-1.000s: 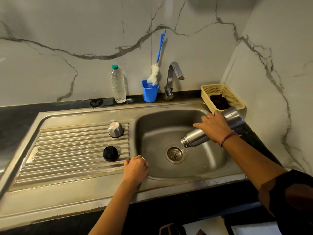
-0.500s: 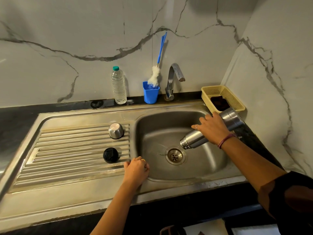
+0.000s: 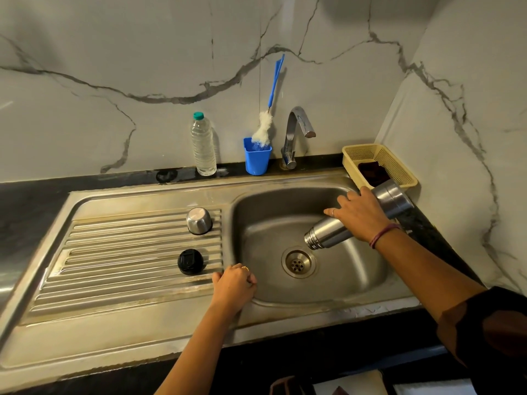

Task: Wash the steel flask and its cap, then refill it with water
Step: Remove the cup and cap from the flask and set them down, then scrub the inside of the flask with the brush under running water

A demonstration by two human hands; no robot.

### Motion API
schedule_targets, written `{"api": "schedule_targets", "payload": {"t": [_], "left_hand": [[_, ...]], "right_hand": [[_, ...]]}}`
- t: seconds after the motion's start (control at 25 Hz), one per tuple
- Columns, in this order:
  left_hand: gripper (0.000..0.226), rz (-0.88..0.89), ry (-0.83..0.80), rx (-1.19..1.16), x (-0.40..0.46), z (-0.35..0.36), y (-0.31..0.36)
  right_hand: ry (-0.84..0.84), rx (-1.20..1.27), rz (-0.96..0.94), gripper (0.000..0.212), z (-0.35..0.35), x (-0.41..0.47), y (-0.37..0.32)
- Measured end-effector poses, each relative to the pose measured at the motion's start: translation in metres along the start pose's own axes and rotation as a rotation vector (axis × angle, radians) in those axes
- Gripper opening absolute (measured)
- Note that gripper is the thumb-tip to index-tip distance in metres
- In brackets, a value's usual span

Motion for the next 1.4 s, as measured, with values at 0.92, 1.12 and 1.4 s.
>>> {"api": "schedule_targets", "payload": {"t": [0.92,1.12,1.4], "left_hand": [[0.046,-0.291,0.138,-1.018,0.05,-0.073,0.012],[0.083,-0.234,0.051,-1.147,0.07,-0.088,0.059],[0.07,-0.233,0.229,-1.053,0.095,-0.109,0.087]], "right_hand": [[0.142,1.447,0.622,0.081,0.017,0.024,-0.046],[0.195,1.617,0.548,0.076,-0.007,0.035,-0.046],[0.168,1.569,0.364,0.064,-0.033,0.053,-0.047]]}}
Point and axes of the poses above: each hand's wrist, its own x-axis towards the middle knuckle, its own z-axis out of the palm, y = z × x, the point moved 9 cm from there along x, towards the middle knuckle, and after that the axes turned 12 degrees about y, right-handed, at the moved point
